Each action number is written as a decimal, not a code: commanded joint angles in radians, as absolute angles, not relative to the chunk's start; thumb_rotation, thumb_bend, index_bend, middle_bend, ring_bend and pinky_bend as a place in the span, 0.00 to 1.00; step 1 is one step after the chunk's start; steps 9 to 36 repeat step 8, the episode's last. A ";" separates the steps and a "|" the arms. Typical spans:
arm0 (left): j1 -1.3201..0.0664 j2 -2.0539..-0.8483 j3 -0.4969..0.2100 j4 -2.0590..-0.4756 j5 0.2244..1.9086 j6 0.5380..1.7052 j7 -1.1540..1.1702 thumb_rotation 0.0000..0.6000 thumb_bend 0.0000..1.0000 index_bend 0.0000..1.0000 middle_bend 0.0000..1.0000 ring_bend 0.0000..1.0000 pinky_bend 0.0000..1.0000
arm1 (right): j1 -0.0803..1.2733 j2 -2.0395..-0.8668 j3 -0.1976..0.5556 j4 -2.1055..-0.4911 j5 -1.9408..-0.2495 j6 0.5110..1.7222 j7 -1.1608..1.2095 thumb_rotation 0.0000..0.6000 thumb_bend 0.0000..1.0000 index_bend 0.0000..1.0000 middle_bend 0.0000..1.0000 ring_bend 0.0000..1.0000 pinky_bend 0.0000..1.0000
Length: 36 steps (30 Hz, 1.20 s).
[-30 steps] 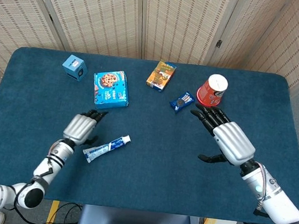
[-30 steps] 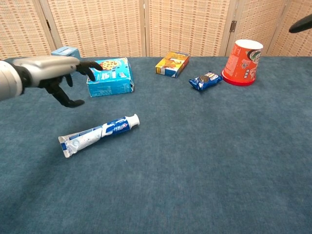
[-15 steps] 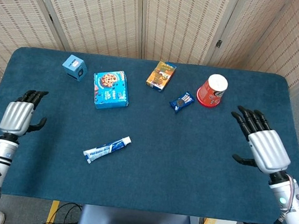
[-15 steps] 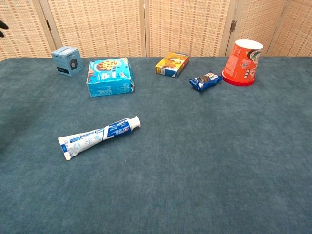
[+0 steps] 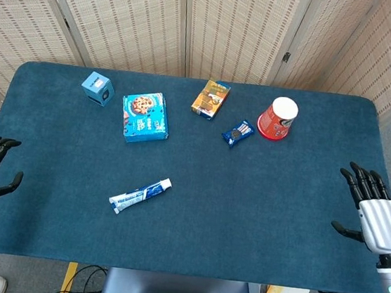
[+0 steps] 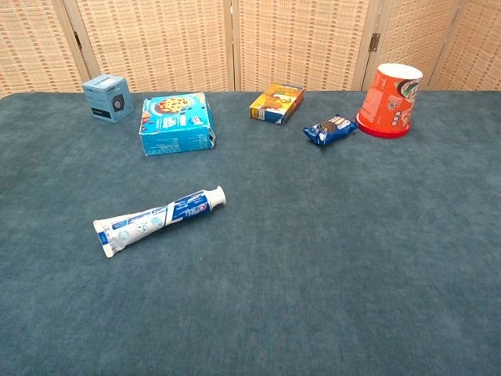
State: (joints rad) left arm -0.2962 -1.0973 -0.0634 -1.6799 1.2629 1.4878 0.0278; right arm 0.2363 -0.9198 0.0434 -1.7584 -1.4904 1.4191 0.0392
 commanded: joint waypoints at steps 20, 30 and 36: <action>-0.225 -1.103 -0.038 -1.705 1.346 1.549 0.052 1.00 0.39 0.26 0.26 0.17 0.32 | 0.191 -0.960 0.024 -1.717 -1.510 1.434 0.082 1.00 0.09 0.00 0.00 0.00 0.00; -0.225 -1.103 -0.038 -1.705 1.346 1.549 0.052 1.00 0.39 0.26 0.26 0.17 0.32 | 0.191 -0.960 0.024 -1.717 -1.510 1.434 0.082 1.00 0.09 0.00 0.00 0.00 0.00; -0.225 -1.103 -0.038 -1.705 1.346 1.549 0.052 1.00 0.39 0.26 0.26 0.17 0.32 | 0.191 -0.960 0.024 -1.717 -1.510 1.434 0.082 1.00 0.09 0.00 0.00 0.00 0.00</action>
